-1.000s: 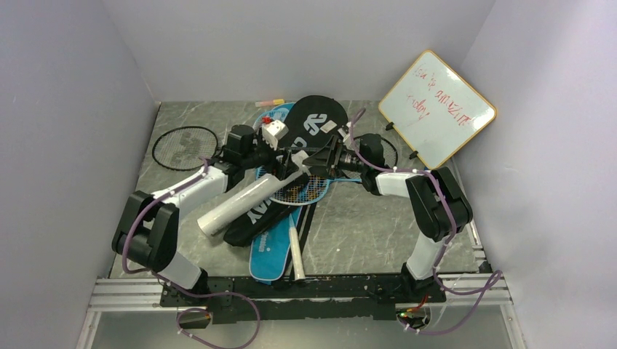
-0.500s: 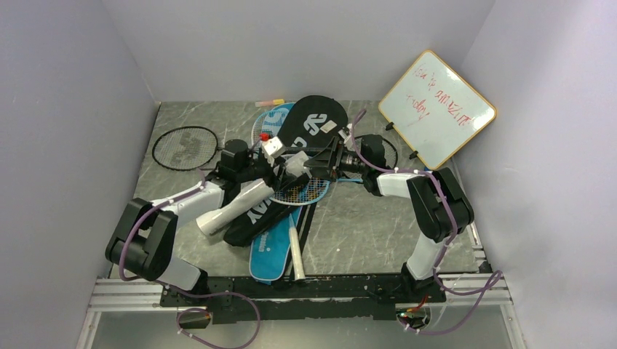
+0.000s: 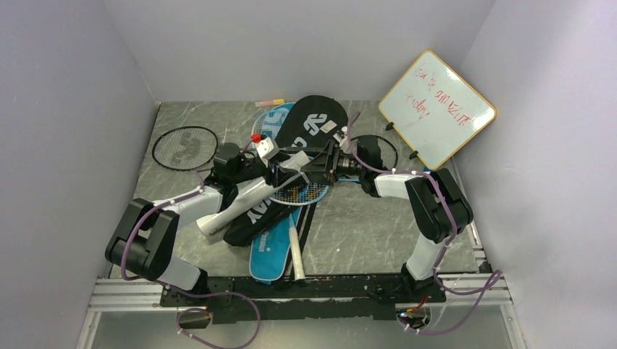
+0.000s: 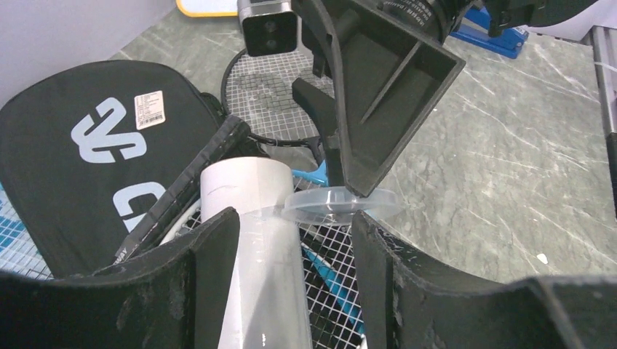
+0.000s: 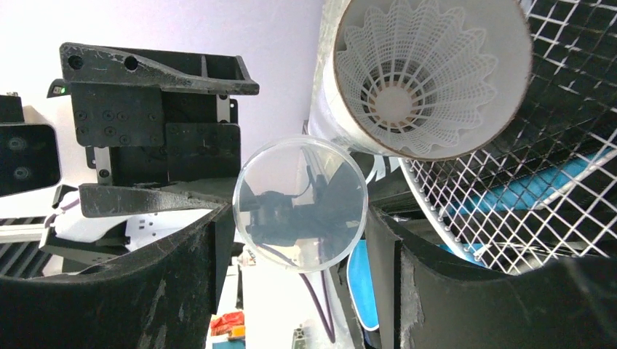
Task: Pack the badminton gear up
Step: Place the shuttle tube at the center of the board, then adjust the lid.
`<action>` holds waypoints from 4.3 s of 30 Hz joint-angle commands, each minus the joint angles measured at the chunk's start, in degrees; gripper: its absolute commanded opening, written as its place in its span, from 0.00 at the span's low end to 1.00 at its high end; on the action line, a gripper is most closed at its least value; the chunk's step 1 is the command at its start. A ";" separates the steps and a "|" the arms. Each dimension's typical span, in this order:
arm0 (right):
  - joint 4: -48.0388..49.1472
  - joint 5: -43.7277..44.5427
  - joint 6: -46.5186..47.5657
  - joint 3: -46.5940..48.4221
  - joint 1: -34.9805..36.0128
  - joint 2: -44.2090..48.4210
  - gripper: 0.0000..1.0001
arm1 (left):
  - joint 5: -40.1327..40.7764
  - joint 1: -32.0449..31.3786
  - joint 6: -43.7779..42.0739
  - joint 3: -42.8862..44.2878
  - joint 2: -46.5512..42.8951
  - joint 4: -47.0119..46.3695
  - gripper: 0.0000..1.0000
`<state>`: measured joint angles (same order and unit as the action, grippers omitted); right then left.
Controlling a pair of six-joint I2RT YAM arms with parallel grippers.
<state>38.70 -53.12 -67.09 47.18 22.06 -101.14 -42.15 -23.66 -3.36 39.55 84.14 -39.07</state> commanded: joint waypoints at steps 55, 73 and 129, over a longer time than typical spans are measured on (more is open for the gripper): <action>-35.41 18.30 31.47 9.23 3.61 19.85 0.90 | 2.55 0.19 -4.75 17.98 1.21 32.70 0.05; -51.59 70.81 54.30 22.58 27.02 20.91 0.61 | 5.07 0.19 1.64 26.62 6.05 44.87 0.07; -56.68 98.57 56.74 30.87 35.76 6.97 0.00 | 3.10 0.19 3.00 24.41 3.31 41.08 0.51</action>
<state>-16.88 44.03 -8.73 75.50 58.74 -95.81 -38.11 -23.33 -1.28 63.99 90.83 5.10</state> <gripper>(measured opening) 0.110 0.407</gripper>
